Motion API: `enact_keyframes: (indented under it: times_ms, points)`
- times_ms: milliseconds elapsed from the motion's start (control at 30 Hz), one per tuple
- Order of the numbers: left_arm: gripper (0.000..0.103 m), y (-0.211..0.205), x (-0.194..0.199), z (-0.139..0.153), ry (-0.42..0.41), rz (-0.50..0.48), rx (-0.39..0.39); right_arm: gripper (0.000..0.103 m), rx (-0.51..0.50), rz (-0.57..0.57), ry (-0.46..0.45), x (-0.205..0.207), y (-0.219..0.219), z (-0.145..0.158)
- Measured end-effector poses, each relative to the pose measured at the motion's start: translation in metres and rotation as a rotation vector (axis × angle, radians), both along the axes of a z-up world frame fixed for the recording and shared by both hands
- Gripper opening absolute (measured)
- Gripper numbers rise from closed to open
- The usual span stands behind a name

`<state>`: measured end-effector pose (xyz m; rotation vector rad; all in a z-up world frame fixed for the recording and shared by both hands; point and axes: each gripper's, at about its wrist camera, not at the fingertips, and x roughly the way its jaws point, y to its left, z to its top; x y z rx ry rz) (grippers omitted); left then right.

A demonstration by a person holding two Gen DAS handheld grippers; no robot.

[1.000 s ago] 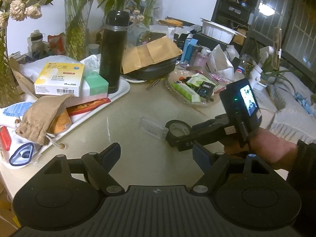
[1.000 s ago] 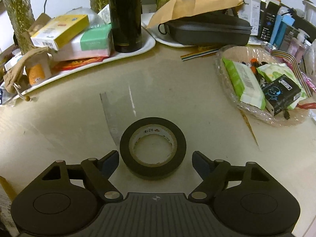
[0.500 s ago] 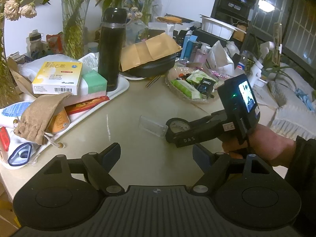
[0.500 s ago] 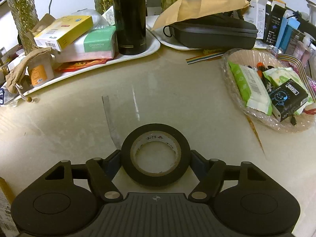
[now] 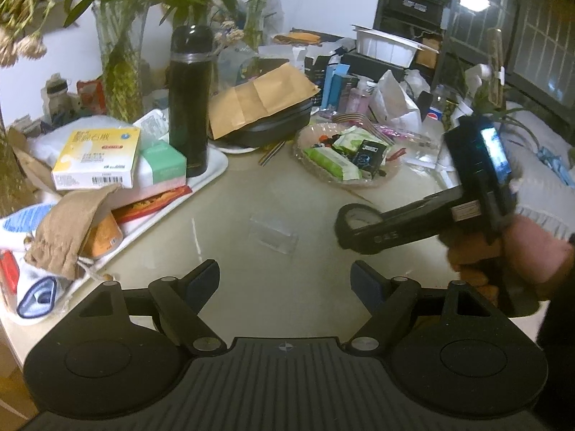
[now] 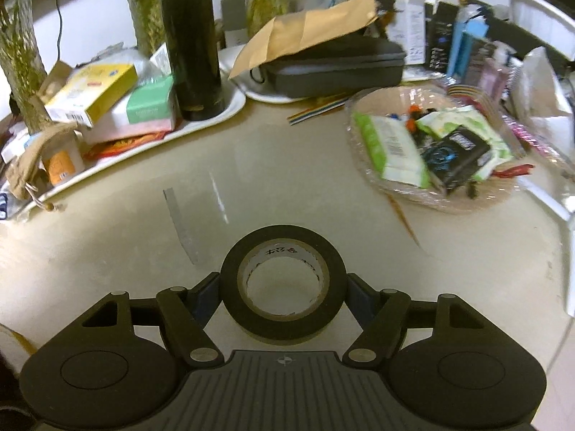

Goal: Organize rigid objects
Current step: 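Lift the black tape roll off the table with the right tool, then grasp the clear plastic strip with the left tool while the right tool holds the tape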

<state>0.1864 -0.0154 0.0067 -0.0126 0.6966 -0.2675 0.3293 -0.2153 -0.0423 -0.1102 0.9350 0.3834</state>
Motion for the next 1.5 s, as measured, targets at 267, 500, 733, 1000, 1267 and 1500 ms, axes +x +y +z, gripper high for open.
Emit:
enact_keyframes:
  times_ms: [267, 500, 733, 1000, 1267, 1500]
  points:
    - [0.08, -0.016, 0.003, 0.001, -0.097, -0.078, 0.177, 0.075, 0.061, -0.057, -0.026, -0.041, -0.017, 0.028]
    - [0.08, -0.016, 0.022, -0.005, -0.067, -0.133, 0.172, 0.075, 0.116, -0.079, -0.034, -0.07, -0.028, 0.039]
    - [0.08, -0.011, 0.051, -0.012, -0.026, -0.15, 0.181, 0.075, 0.139, -0.067, -0.033, -0.083, -0.028, 0.042]
    - [0.08, -0.016, 0.078, -0.021, 0.028, -0.203, 0.186, 0.075, 0.149, -0.083, -0.034, -0.079, -0.032, 0.043]
    - [0.08, -0.016, 0.105, -0.036, 0.07, -0.227, 0.201, 0.075, 0.151, -0.081, -0.026, -0.076, -0.033, 0.042]
    - [0.08, -0.024, 0.123, -0.051, 0.103, -0.273, 0.241, 0.075, 0.158, -0.071, -0.015, -0.074, -0.032, 0.041]
